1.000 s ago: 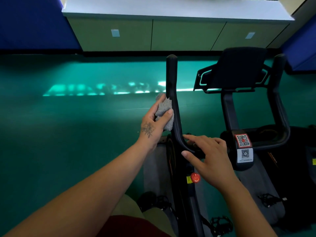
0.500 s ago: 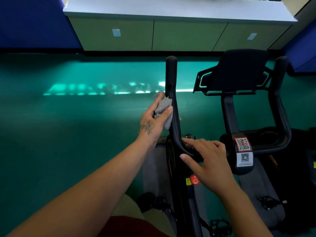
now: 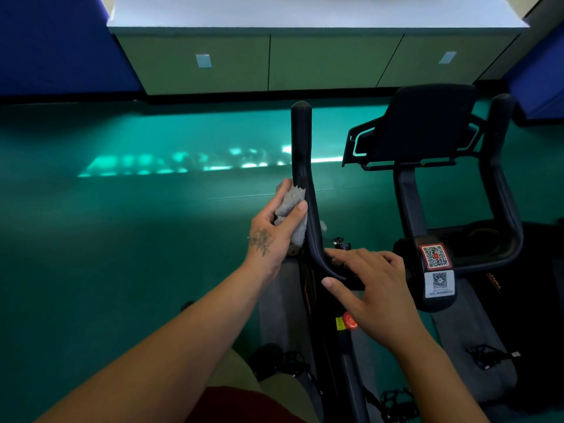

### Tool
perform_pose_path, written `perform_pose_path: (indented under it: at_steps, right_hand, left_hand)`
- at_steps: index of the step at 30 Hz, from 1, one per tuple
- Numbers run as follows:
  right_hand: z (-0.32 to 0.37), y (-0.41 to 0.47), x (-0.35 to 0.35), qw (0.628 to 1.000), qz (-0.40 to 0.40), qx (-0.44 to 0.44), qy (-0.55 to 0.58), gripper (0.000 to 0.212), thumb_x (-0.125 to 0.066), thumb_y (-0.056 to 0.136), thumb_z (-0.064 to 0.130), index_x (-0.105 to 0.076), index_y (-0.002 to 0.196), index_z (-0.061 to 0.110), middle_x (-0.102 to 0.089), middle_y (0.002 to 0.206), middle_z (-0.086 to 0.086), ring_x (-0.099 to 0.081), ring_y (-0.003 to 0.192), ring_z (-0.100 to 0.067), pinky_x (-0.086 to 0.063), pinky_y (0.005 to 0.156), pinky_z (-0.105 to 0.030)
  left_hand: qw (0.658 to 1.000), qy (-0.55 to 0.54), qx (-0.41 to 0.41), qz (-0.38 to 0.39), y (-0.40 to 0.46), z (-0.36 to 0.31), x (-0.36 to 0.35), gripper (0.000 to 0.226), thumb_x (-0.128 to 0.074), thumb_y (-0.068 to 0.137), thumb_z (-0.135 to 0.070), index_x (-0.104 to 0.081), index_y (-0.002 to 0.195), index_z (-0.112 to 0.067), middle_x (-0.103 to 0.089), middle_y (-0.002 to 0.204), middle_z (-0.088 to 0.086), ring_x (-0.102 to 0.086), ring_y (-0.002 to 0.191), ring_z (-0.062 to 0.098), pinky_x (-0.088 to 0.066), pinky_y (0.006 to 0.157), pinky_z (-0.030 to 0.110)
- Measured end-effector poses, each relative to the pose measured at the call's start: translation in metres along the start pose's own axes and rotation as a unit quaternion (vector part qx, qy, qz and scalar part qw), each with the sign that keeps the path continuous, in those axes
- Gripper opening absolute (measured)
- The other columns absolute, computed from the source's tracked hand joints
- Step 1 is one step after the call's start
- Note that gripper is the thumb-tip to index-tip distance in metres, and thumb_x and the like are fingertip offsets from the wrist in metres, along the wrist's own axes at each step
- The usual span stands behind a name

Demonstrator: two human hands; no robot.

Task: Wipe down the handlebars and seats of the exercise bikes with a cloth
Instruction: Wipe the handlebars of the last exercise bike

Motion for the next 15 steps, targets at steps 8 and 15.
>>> perform_pose_path:
  at_steps: [8, 15]
  right_hand:
    - [0.000, -0.001, 0.000, 1.000, -0.004, -0.001, 0.001, 0.045, -0.053, 0.096, 0.064, -0.062, 0.136, 0.044, -0.063, 0.113, 0.023, -0.061, 0.107, -0.005, -0.032, 0.103, -0.037]
    - [-0.001, 0.000, -0.001, 1.000, -0.002, -0.001, -0.004, 0.045, -0.052, 0.097, 0.064, -0.061, 0.136, 0.044, -0.063, 0.113, 0.023, -0.061, 0.107, -0.006, -0.031, 0.103, -0.035]
  left_hand:
    - [0.999, -0.046, 0.009, 0.017, 0.018, -0.019, -0.011, 0.073, -0.076, 0.091, -0.016, -0.047, 0.158, -0.025, -0.066, 0.144, 0.015, -0.071, 0.117, 0.036, -0.056, 0.103, 0.060]
    - [0.999, -0.042, 0.026, 0.024, -0.010, 0.010, -0.005, 0.070, -0.076, 0.092, -0.021, -0.048, 0.156, -0.028, -0.065, 0.146, 0.012, -0.061, 0.133, 0.041, -0.050, 0.111, 0.060]
Point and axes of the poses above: each hand's wrist, its own y-axis towards the middle knuckle, its own x-axis out of the back of the hand, z = x × y, the point moved 6 cm from there along y, towards the middle knuckle
